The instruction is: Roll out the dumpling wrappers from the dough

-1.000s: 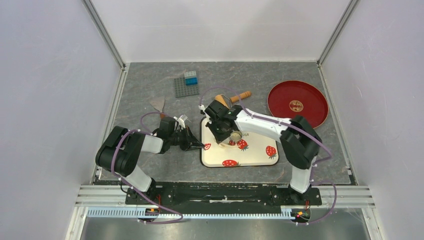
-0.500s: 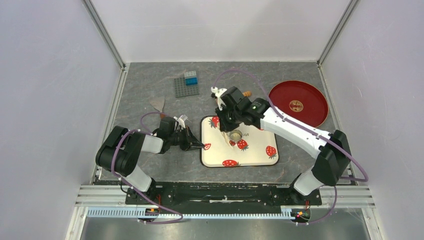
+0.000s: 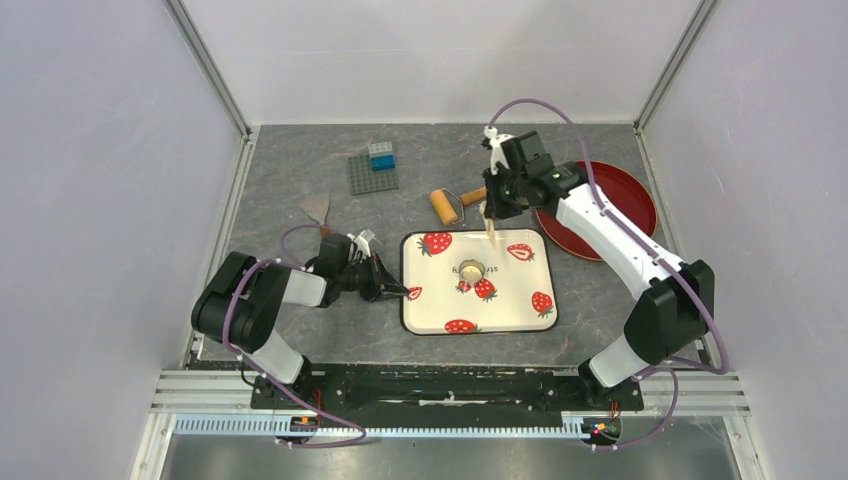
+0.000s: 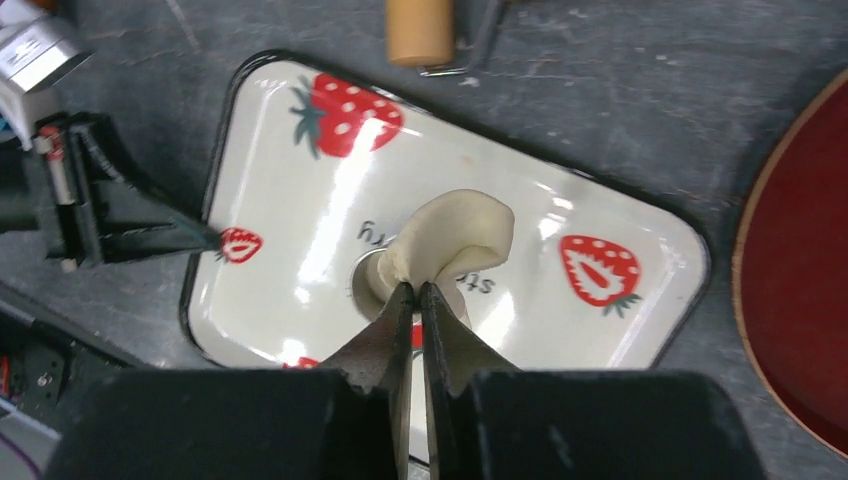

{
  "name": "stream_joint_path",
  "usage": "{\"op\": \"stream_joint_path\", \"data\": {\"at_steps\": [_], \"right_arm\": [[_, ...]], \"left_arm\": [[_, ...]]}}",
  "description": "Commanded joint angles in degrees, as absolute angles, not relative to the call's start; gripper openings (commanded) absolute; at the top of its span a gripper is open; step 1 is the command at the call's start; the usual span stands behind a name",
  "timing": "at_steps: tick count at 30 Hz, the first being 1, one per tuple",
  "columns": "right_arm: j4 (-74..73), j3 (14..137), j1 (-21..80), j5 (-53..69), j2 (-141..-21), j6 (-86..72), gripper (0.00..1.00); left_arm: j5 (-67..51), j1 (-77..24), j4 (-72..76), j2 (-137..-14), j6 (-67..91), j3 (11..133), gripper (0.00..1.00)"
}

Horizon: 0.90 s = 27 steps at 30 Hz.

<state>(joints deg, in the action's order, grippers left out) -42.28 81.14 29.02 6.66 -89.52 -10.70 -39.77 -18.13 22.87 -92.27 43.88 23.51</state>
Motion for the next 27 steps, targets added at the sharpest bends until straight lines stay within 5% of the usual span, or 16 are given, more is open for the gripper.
{"op": "stream_joint_path", "data": {"at_steps": [1, 16, 27], "right_arm": [[-41.98, 81.11, 23.50, 5.74, -89.20, -7.19, 0.05], [-33.23, 69.49, 16.00, -0.96, -98.30, -5.08, 0.05], [-33.35, 66.50, 15.97, -2.33, -98.72, -5.18, 0.55]], "left_arm": [[-32.64, -18.39, 19.07, -94.59, 42.36, 21.62, 0.02], [-32.62, -18.38, 19.07, -94.51, 42.36, 21.53, 0.02], [-32.61, -18.41, 19.16, -94.44, 42.50, 21.44, 0.02]]}}
